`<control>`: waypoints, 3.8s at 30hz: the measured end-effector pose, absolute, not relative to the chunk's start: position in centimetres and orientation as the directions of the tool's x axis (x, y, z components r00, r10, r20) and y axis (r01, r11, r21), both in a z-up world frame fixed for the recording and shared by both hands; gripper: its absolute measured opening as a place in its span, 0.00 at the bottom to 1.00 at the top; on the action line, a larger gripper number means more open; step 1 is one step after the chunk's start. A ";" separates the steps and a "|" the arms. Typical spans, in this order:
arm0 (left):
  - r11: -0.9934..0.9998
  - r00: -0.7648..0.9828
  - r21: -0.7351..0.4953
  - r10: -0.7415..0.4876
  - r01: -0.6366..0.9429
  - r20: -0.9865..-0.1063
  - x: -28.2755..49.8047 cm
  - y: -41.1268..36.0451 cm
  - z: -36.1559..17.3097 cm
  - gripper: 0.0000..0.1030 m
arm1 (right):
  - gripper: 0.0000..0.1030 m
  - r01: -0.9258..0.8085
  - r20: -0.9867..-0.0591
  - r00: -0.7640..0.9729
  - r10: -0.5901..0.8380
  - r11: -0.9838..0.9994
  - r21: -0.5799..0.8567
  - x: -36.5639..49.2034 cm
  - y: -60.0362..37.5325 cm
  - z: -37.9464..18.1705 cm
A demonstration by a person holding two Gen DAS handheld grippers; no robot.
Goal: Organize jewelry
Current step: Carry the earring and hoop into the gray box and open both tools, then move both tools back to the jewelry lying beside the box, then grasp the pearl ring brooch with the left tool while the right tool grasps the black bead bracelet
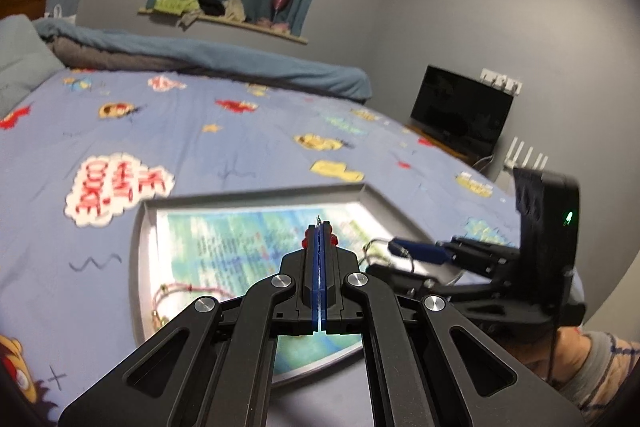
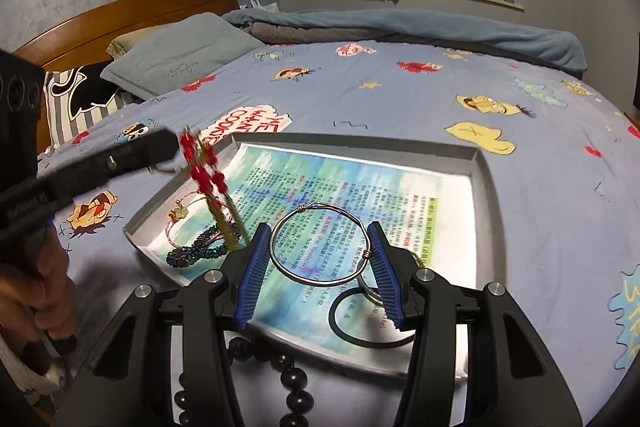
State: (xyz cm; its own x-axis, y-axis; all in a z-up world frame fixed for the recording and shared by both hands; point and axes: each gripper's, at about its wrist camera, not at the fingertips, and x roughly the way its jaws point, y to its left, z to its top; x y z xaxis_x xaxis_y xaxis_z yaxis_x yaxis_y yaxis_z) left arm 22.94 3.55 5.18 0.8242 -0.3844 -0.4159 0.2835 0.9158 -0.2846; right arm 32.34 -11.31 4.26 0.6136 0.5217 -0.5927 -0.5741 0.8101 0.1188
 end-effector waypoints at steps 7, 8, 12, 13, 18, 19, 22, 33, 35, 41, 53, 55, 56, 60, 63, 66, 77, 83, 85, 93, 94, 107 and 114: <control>0.928 0.815 -0.279 -0.354 0.247 -0.458 23.3 4.0 2.6 0.01 | 0.48 -0.573 -0.616 0.594 0.517 0.809 0.127 33.2 -10.7 3.3; 0.927 0.814 -0.281 -0.357 0.248 -0.459 23.3 4.0 2.4 0.01 | 0.48 -0.573 -0.617 0.594 0.516 0.810 0.126 33.2 -10.6 3.2; 0.931 0.806 -0.271 -0.350 0.244 -0.477 23.4 3.8 1.6 0.01 | 0.48 -0.572 -0.625 0.593 0.508 0.812 0.118 33.3 -10.4 2.8; 0.933 0.804 -0.265 -0.347 0.243 -0.484 23.4 3.7 1.4 0.01 | 0.48 -0.571 -0.627 0.592 0.506 0.813 0.116 33.3 -10.4 2.7; 0.942 0.804 -0.234 -0.328 0.241 -0.496 23.4 3.0 1.0 0.19 | 0.48 -0.570 -0.634 0.589 0.502 0.814 0.115 33.4 -10.3 2.4; 0.944 0.808 -0.228 -0.324 0.239 -0.493 23.3 2.9 1.1 0.28 | 0.49 -0.571 -0.632 0.589 0.503 0.813 0.116 33.4 -10.3 2.4; 0.951 0.824 -0.206 -0.303 0.230 -0.478 22.7 2.7 1.3 0.46 | 0.51 -0.572 -0.623 0.593 0.511 0.811 0.121 33.2 -10.5 2.3; 0.955 0.857 -0.213 -0.281 0.206 -0.433 19.9 4.0 0.9 0.54 | 0.59 -0.562 -0.512 0.675 0.531 0.820 0.110 30.0 -12.5 2.9; 0.952 0.860 -0.223 -0.286 0.207 -0.422 19.2 4.3 0.9 0.54 | 0.60 -0.557 -0.495 0.689 0.529 0.824 0.106 29.3 -12.9 3.1; 0.950 0.860 -0.232 -0.293 0.211 -0.419 17.3 4.6 0.8 0.54 | 0.60 -0.558 -0.472 0.706 0.528 0.825 0.087 27.1 -13.7 3.1; 0.924 0.833 -0.257 -0.371 0.285 -0.411 12.7 4.2 0.5 0.54 | 0.65 -0.579 -0.484 0.692 0.535 0.812 0.069 23.5 -14.2 2.5; 0.919 0.829 -0.245 -0.387 0.310 -0.403 11.7 3.9 0.6 0.54 | 0.66 -0.576 -0.483 0.693 0.535 0.814 0.077 23.2 -14.5 2.5; 0.917 0.827 -0.240 -0.393 0.319 -0.402 11.4 3.7 0.6 0.54 | 0.66 -0.572 -0.484 0.694 0.533 0.817 0.079 23.2 -14.5 2.5; 0.914 0.809 -0.205 -0.405 0.349 -0.426 9.8 2.6 0.1 0.54 | 0.66 -0.567 -0.488 0.693 0.531 0.819 0.085 22.8 -14.8 2.4; 0.920 0.799 -0.155 -0.390 0.361 -0.457 9.3 1.5 -0.3 0.54 | 0.66 -0.565 -0.494 0.691 0.529 0.820 0.088 22.7 -14.9 2.3; 0.933 0.797 -0.118 -0.353 0.341 -0.491 9.5 0.8 -0.5 0.54 | 0.67 -0.561 -0.497 0.690 0.525 0.823 0.090 22.6 -14.9 2.2; 0.938 0.771 -0.113 -0.334 0.327 -0.543 9.8 0.7 -1.2 0.54 | 0.68 -0.556 -0.501 0.687 0.526 0.825 0.102 22.4 -15.4 2.2; 0.947 0.752 -0.097 -0.303 0.305 -0.585 10.5 0.3 -1.8 0.54 | 0.69 -0.557 -0.504 0.685 0.525 0.824 0.102 22.5 -15.4 2.1; 0.948 0.748 -0.113 -0.305 0.298 -0.590 10.8 0.6 -1.9 0.50 | 0.69 -0.556 -0.513 0.681 0.523 0.825 0.102 22.6 -15.3 2.0; 0.952 0.785 -0.179 -0.306 0.248 -0.539 10.3 2.2 -1.3 0.41 | 0.71 -0.576 -0.560 0.647 0.517 0.813 0.086 23.0 -14.3 1.4; 0.956 0.790 -0.184 -0.294 0.230 -0.538 10.4 2.5 -1.2 0.41 | 0.73 -0.580 -0.564 0.642 0.519 0.810 0.085 23.0 -14.2 1.4; 0.970 0.782 -0.184 -0.235 0.156 -0.577 11.8 3.2 -1.6 0.53 | 0.79 -0.612 -0.621 0.593 0.512 0.788 0.066 23.1 -12.8 0.7; 0.970 0.768 -0.190 -0.237 0.152 -0.595 11.9 3.3 -2.1 0.53 | 0.78 -0.575 -0.613 0.624 0.485 0.816 0.061 23.3 -13.2 0.9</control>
